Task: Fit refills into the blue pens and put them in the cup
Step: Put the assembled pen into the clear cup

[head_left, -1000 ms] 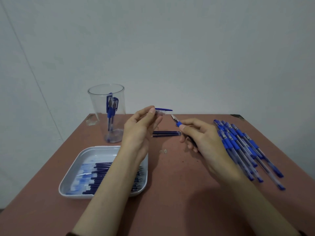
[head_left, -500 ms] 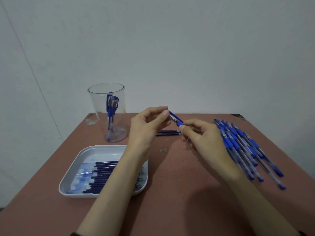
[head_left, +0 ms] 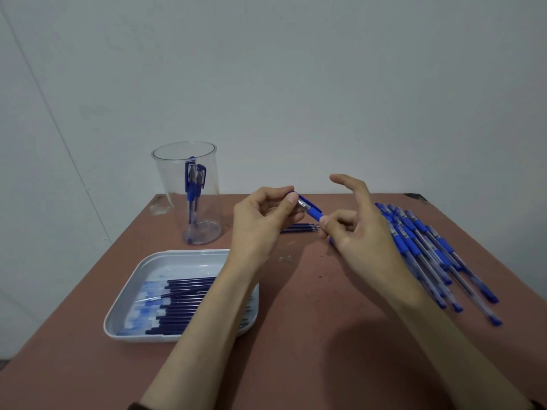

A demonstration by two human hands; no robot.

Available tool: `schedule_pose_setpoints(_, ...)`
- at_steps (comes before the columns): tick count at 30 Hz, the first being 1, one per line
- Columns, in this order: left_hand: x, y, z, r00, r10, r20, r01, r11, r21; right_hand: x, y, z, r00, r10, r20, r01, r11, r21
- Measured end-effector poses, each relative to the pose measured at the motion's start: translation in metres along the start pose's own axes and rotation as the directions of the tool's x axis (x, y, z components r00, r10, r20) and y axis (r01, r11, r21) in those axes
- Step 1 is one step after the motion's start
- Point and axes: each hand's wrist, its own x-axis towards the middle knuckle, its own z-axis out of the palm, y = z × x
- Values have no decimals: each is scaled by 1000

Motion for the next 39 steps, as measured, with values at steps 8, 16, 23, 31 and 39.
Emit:
schedule_pose_setpoints(8, 0, -5, 5, 997, 74, 18, -76, 983, 167, -1, 9, 11, 1000, 12, 19, -12, 1000, -20)
schedule_pose_setpoints(16, -2, 54, -13, 905, 425, -30, -381, 839, 387, -8, 11, 20, 991, 32, 130, -31, 999, -12)
schedule_pose_setpoints(23, 31, 160, -58, 667, 744, 42, -529, 433, 730, -17, 10, 33, 911, -58, 407, 194, 934, -300)
schedule_pose_setpoints(31, 59, 132, -87, 907, 390, 158, -288, 302, 909, -13, 14, 34, 908, -61, 414, 209, 923, -324)
schedule_pose_setpoints(39, 64, 129, -97, 971, 192, 144, -188, 235, 954, -13, 14, 35, 908, -72, 412, 219, 921, -322)
